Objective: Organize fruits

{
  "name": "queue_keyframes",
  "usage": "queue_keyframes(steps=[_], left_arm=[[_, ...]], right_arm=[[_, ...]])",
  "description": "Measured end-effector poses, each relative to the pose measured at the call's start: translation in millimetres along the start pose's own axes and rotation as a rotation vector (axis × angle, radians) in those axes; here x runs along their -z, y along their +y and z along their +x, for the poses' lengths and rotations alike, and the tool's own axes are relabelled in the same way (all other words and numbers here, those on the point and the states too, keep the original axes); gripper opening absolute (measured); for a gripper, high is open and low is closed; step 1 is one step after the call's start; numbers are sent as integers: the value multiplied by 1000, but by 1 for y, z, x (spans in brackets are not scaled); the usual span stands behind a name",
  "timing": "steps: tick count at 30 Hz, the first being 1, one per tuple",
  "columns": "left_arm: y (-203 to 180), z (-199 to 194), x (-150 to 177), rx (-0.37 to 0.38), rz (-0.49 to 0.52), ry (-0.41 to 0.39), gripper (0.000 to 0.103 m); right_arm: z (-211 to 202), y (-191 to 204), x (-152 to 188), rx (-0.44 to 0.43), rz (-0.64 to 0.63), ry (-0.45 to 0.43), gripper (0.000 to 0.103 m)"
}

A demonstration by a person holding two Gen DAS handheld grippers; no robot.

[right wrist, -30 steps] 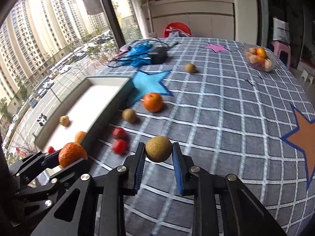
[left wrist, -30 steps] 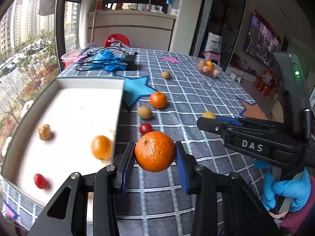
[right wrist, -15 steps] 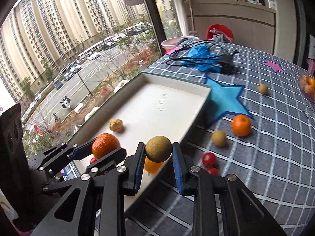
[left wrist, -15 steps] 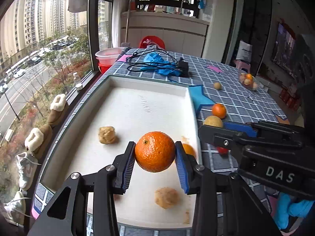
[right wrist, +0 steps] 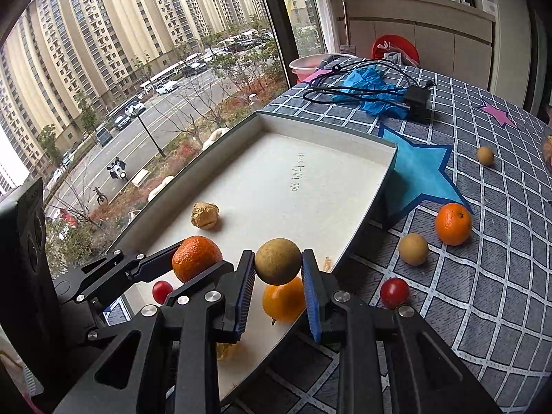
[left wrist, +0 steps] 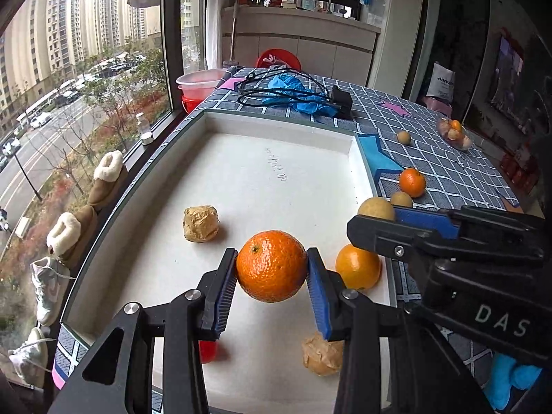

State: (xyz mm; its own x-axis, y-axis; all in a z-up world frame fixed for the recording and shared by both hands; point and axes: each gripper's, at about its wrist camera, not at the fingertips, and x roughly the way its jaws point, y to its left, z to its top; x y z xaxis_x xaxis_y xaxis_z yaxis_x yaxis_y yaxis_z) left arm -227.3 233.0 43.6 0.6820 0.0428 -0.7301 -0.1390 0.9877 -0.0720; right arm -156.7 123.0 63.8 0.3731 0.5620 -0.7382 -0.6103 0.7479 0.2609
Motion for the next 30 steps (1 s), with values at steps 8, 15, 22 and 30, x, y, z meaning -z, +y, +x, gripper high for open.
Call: queue_keyframes(steps=[8, 15, 22, 30], left_arm=[[-5, -6, 2, -48, 22, -29, 86], [-32, -29, -4, 9, 60, -35, 86], [-146, -32, -12, 125, 201, -47, 94], [-249, 32, -34, 167, 182, 8, 94]], right_arm=[[-12, -2, 2, -11, 17, -60, 101], [-57, -64, 16, 38, 161, -121, 101], [-114, -187, 60, 375, 355, -146, 102], [-132, -283, 95, 601, 400, -118, 102]])
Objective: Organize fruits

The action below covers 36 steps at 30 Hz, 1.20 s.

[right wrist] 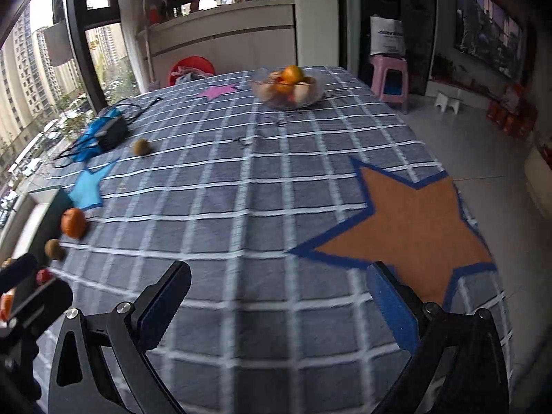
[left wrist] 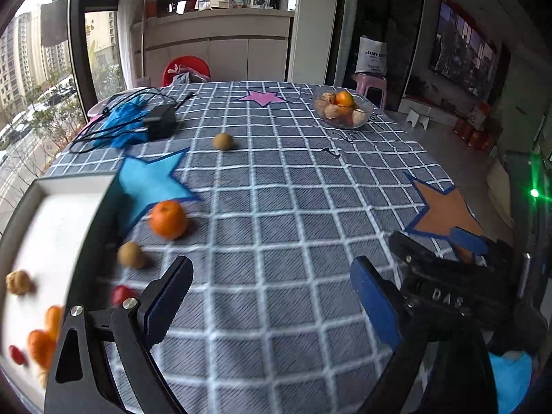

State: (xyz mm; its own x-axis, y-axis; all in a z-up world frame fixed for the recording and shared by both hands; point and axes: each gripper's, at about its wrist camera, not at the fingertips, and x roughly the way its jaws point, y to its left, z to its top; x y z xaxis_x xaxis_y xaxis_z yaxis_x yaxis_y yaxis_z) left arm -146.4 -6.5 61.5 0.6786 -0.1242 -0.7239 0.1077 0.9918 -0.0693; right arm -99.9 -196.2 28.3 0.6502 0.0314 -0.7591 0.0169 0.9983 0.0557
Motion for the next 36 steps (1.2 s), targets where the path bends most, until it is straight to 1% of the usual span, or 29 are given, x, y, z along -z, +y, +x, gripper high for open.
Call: queue_keyframes(steps=[2, 4, 5, 7, 8, 9, 10, 11, 13, 17, 36], left_arm=[[-15, 17, -6, -34, 26, -7, 94], [-26, 36, -8, -76, 60, 7, 94], [-28, 43, -8, -85, 69, 17, 94], [-24, 55, -7, -82, 45, 28, 95], [-20, 63, -6, -83, 30, 44, 98], [-14, 72, -5, -83, 2, 90, 102], [-7, 82, -6, -90, -33, 142, 103], [-4, 82, -8, -121, -41, 122, 103], [-1, 84, -9, -117, -60, 128, 103], [-4, 89, -5, -124, -53, 128, 103], [-2, 88, -5, -125, -52, 128, 103]], right_arm=[[12, -5, -6, 32, -15, 16, 102], [31, -6, -9, 21, -18, 91, 102], [36, -8, -10, 30, -22, 101, 103], [40, -10, -13, 41, -12, 102, 103], [42, -11, -14, 47, -11, 102, 103], [44, -11, -14, 50, -5, 102, 103], [44, -12, -14, 49, -3, 102, 103], [44, -11, -14, 51, -5, 102, 103], [45, -10, -13, 51, -5, 102, 103], [45, -10, -14, 51, -6, 103, 103], [45, -11, -13, 50, -6, 102, 103]])
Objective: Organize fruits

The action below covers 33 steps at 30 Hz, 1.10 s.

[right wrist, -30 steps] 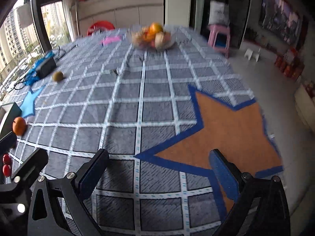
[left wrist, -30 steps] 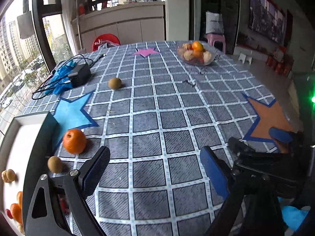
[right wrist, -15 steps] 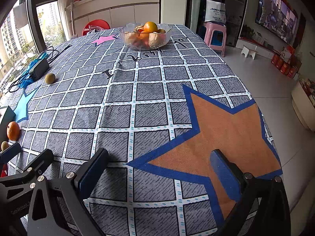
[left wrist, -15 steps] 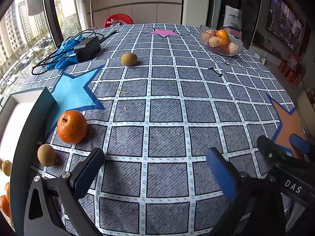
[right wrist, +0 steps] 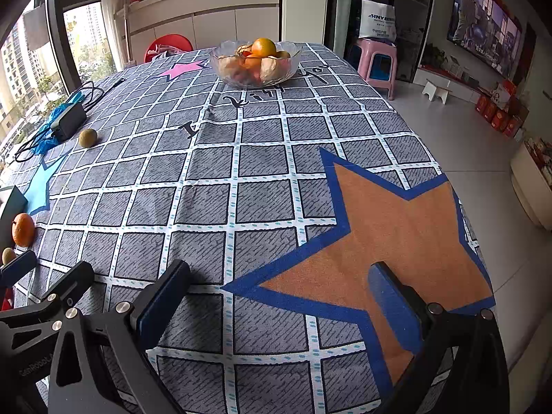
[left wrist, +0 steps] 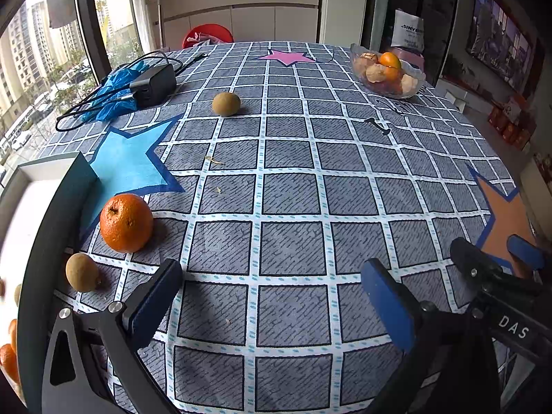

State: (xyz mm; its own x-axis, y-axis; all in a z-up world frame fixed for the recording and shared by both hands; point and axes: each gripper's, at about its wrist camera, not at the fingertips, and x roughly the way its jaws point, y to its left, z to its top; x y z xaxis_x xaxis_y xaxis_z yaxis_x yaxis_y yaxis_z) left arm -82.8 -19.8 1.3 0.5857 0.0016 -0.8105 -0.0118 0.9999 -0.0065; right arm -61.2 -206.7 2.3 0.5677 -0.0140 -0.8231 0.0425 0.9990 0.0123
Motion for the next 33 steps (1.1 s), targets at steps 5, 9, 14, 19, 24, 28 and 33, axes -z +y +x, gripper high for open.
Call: queue_keyframes(steps=[5, 9, 14, 19, 24, 28, 33], left_arm=[[0, 0, 0, 0, 0, 0, 103], [0, 0, 0, 0, 0, 0, 103], [0, -1, 0, 0, 0, 0, 103], [0, 0, 0, 0, 0, 0, 103], [0, -2, -1, 0, 0, 0, 103], [0, -3, -1, 0, 0, 0, 103], [0, -3, -1, 0, 0, -1, 103]], right_arm=[[0, 0, 0, 0, 0, 0, 103], [0, 0, 0, 0, 0, 0, 103], [0, 0, 0, 0, 0, 0, 103], [0, 0, 0, 0, 0, 0, 103], [0, 0, 0, 0, 0, 0, 103], [0, 0, 0, 0, 0, 0, 103], [0, 0, 0, 0, 0, 0, 103]])
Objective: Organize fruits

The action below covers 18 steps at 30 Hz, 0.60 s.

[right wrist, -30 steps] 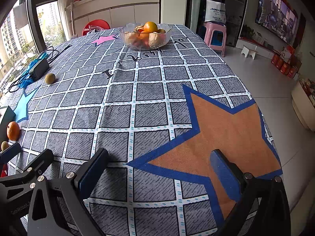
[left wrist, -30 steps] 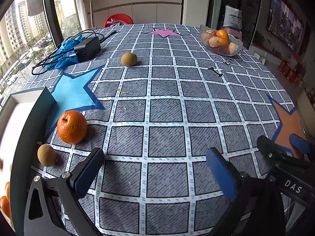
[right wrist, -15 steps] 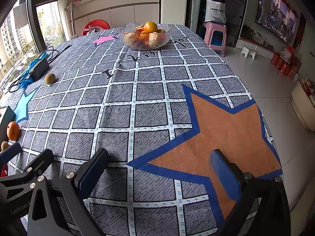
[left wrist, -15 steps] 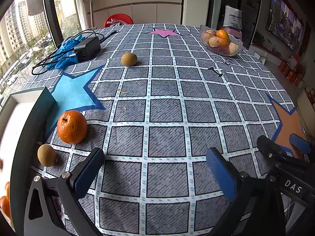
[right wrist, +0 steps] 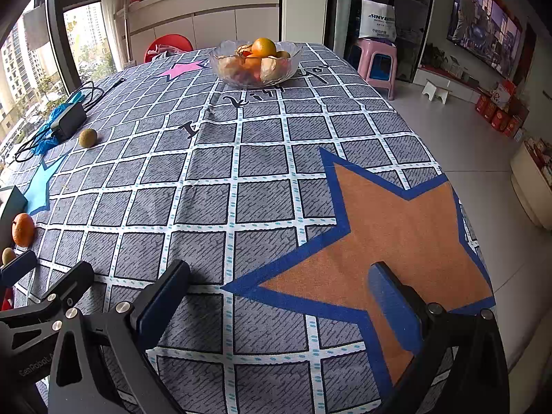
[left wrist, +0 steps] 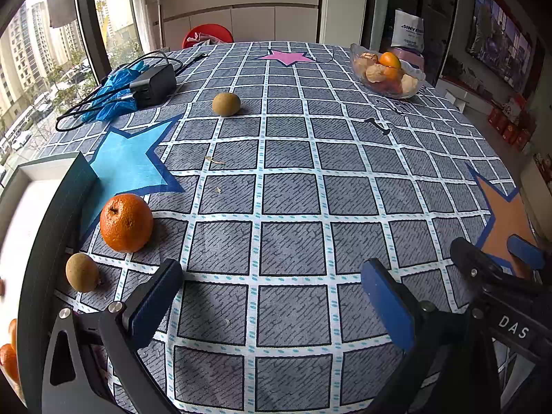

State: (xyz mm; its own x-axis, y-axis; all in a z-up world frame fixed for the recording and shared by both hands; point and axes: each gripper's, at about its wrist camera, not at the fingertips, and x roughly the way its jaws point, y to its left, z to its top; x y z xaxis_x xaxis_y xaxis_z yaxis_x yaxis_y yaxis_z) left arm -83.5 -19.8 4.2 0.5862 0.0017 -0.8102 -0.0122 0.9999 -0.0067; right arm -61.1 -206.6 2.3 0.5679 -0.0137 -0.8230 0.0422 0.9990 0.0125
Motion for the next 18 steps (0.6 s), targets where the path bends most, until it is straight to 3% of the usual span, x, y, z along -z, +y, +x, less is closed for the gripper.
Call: queue_keyframes(steps=[18], left_arm=[[0, 1, 0, 0, 0, 0, 103]], right_arm=[[0, 0, 0, 0, 0, 0, 103]])
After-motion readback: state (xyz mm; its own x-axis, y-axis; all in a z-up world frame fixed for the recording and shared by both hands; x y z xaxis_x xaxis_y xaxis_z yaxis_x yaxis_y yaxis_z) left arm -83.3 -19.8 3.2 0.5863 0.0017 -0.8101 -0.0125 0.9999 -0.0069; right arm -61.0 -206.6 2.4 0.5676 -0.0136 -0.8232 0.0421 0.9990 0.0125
